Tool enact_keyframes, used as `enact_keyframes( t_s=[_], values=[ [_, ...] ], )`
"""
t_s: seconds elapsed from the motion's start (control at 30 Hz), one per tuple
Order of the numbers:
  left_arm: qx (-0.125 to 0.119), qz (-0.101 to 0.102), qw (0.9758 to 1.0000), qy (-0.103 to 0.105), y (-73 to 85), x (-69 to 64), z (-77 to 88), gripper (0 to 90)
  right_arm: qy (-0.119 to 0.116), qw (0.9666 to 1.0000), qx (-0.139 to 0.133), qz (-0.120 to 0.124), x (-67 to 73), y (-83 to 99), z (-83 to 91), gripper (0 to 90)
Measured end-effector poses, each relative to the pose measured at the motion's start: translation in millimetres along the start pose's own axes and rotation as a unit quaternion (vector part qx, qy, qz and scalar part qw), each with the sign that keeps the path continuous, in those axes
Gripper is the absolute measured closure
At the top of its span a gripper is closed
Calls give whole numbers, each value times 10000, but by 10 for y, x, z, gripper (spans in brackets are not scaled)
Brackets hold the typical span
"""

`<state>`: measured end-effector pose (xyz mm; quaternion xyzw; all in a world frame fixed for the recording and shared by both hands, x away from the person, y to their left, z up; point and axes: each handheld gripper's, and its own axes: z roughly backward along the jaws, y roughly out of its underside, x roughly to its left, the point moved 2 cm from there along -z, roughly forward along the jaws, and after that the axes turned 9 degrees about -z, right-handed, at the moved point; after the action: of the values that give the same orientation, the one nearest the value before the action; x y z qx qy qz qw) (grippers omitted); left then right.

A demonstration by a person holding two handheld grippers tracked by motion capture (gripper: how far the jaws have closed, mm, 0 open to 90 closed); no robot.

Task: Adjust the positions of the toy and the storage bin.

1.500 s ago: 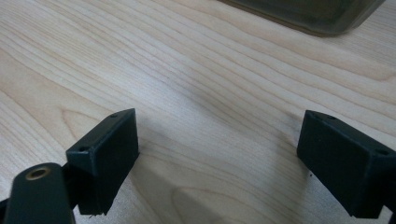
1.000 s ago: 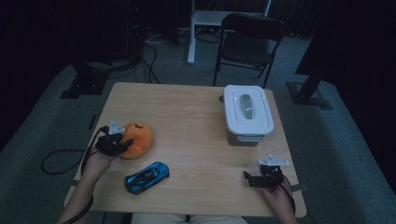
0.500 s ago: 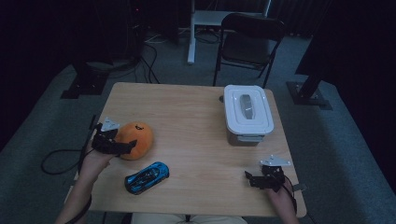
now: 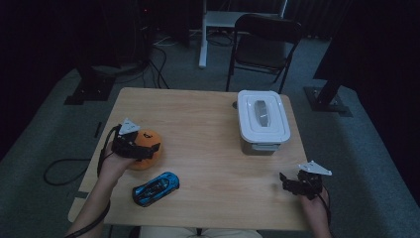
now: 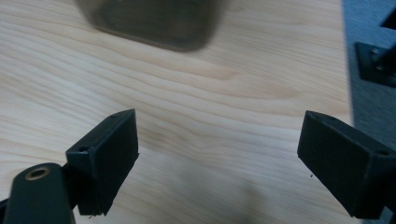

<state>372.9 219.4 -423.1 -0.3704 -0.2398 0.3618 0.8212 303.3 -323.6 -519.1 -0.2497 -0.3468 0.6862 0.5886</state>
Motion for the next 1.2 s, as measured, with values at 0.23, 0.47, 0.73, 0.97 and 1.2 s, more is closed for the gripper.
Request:
enact_keyframes(
  t_s=[0.23,0.47,0.73,0.97,1.2],
  values=[
    [56,-294,9992,266,-178,-210,-302,10,242,9996,2,-130,-221,-61,-109,120],
    [217,-484,9971,552,-256,-398,-654,19,328,9993,-56,-154,-298,-106,-166,120],
    [32,-440,9962,750,-340,-543,-986,20,348,9988,-123,-309,-389,-198,-241,120],
    [207,-533,9950,813,-394,-615,-1251,19,343,9989,-63,-310,-426,-245,-332,120],
    [338,-477,9939,932,-456,-688,-1480,19,348,9986,-35,-400,-475,-278,-423,120]
  ],
)
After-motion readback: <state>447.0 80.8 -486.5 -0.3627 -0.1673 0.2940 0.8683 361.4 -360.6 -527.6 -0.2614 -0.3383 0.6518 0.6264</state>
